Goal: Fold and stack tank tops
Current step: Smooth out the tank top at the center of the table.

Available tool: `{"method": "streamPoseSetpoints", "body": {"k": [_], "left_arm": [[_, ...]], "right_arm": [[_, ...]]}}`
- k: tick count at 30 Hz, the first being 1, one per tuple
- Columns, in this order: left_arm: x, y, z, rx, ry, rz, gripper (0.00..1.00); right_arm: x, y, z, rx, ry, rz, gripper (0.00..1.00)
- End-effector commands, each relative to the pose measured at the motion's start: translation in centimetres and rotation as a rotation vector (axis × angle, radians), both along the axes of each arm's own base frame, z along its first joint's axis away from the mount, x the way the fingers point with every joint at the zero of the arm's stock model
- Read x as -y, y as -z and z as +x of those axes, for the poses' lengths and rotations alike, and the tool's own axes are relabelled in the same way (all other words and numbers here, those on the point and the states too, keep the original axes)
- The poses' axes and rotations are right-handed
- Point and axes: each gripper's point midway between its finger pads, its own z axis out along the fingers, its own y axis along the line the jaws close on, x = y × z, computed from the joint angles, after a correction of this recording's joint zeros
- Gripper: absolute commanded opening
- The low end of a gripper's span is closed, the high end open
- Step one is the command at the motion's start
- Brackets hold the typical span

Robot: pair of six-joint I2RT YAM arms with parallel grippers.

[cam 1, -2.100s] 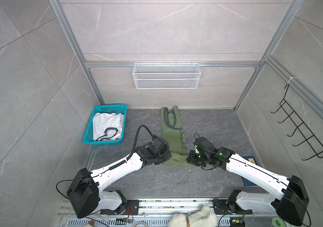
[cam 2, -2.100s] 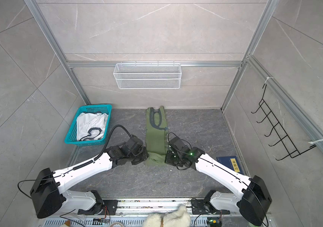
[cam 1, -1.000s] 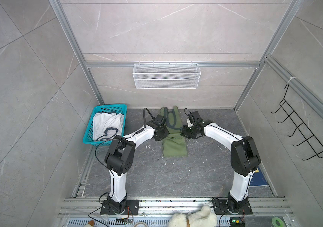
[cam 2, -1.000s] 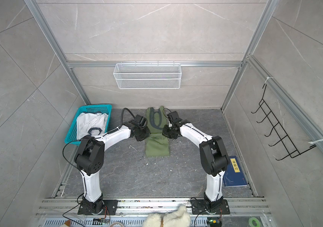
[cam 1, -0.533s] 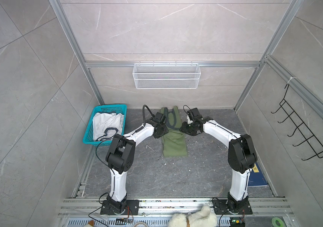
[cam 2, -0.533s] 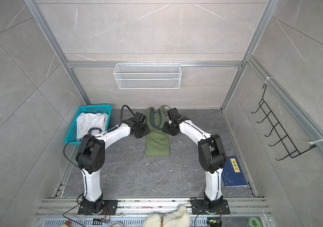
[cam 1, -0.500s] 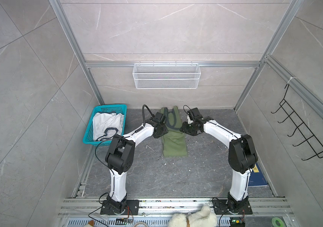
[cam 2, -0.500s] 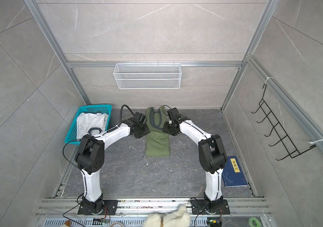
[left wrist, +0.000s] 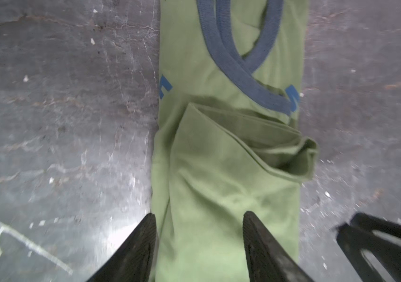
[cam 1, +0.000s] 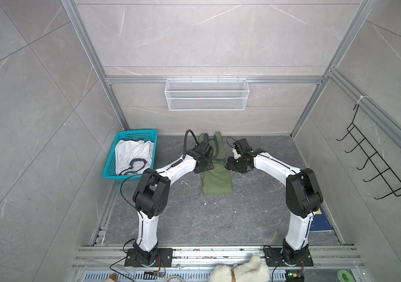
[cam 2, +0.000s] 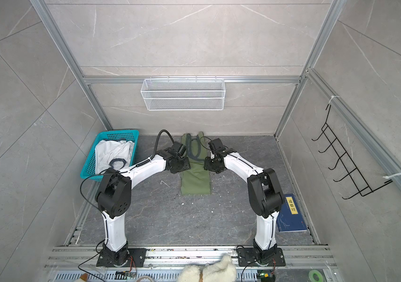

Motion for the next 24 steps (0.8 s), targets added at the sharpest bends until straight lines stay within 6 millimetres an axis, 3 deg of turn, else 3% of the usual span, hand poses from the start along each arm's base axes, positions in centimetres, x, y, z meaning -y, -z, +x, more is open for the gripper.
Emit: {"method": "streamPoseSetpoints", "body": {"k": [1,8,18,24], "left_arm": [[-0.5,-0.3,1.8,0.015,0.026,0.011,0.6],[-0.4,1.4,3.4,-0.015,0.028,0.004,0.59],[0.9,1.7,4.5,-0.019,0.049,-0.033,0.42],[1.2,2.3,4.6,-0.038,0.062,-0.024,0.4]], "right_arm": [[-0.2,0.3,1.7,0.019,-0.012,0.001,0.56],[-0.3,1.9,3.4,-0.011,-0.009,-0.022,0.56],[-0.3,3.4,4.5,-0.038,-0.006,-0.057,0.48],[-0.3,4.2,4.8,-0.059,-0.003,-0.067,0.48]]}}
